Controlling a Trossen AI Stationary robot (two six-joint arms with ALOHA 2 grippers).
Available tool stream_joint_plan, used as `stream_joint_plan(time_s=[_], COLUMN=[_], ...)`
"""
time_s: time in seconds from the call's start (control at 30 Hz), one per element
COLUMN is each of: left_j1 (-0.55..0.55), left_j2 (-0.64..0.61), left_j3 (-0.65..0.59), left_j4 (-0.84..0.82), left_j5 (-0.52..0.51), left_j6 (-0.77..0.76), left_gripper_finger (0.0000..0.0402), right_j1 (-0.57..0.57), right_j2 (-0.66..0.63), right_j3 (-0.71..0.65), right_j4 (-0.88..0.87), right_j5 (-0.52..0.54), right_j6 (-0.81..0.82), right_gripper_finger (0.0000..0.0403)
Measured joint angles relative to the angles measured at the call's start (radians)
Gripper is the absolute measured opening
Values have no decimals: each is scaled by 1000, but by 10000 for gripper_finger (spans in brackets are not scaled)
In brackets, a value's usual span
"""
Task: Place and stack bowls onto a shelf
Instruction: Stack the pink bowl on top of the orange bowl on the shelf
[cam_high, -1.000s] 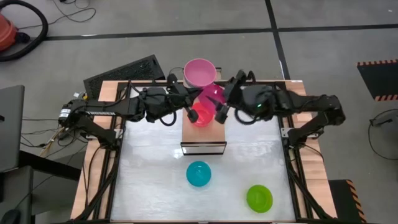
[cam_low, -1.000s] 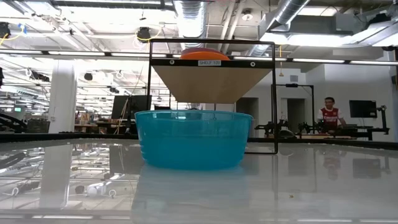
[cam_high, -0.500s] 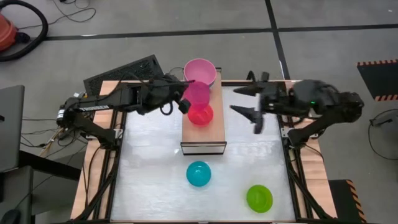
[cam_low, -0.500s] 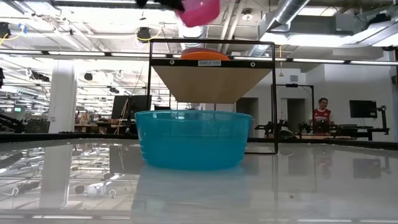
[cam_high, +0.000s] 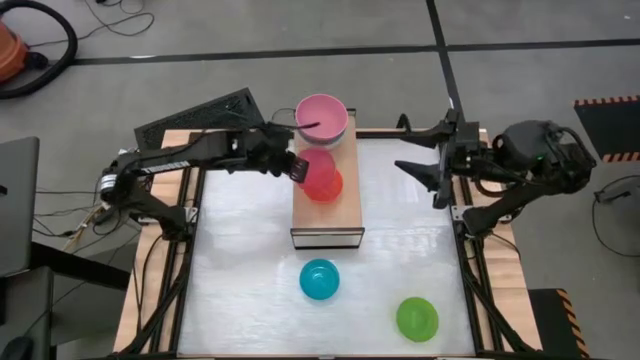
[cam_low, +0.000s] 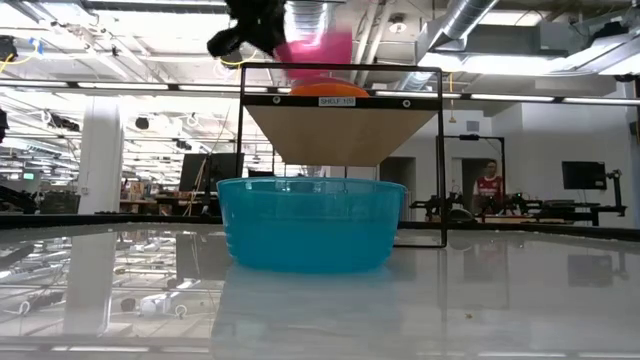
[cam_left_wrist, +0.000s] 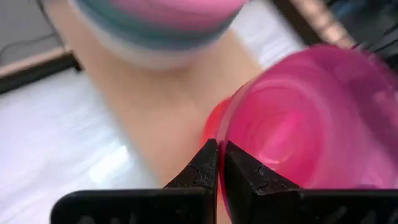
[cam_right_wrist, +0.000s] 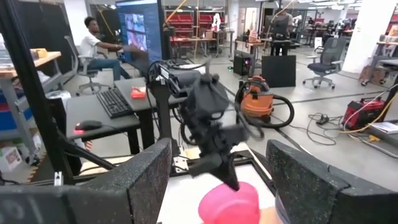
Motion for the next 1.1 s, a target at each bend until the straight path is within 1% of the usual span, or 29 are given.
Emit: stream_joint_plan(time_s=[0.13, 0.3, 0.67, 0.8, 0.93, 1.1], left_j1=[-3, -3, 6, 7, 7, 7], left_j2=[70, 131, 136, 136, 135, 133], left_j3=[-1, 14, 18, 18, 18, 18], left_j4=[8, 16, 14, 10, 8, 7], left_j5=[20, 21, 43, 19, 19, 45], left_j6=[-16, -23, -44, -38, -13, -15], left_gripper_finger=[0, 0, 0, 2, 27, 82], right_j1=[0, 0, 0, 0, 0, 0], right_j2=[5, 10, 10, 10, 10, 10], right_j3=[0, 0, 0, 0, 0, 0], right_j4=[-28, -55, -99, -124, -144, -148], right_j5=[2, 2, 2, 2, 1, 1], right_j6=[0, 0, 1, 16, 19, 19], right_gripper_finger=[291, 291, 291, 291, 291, 291])
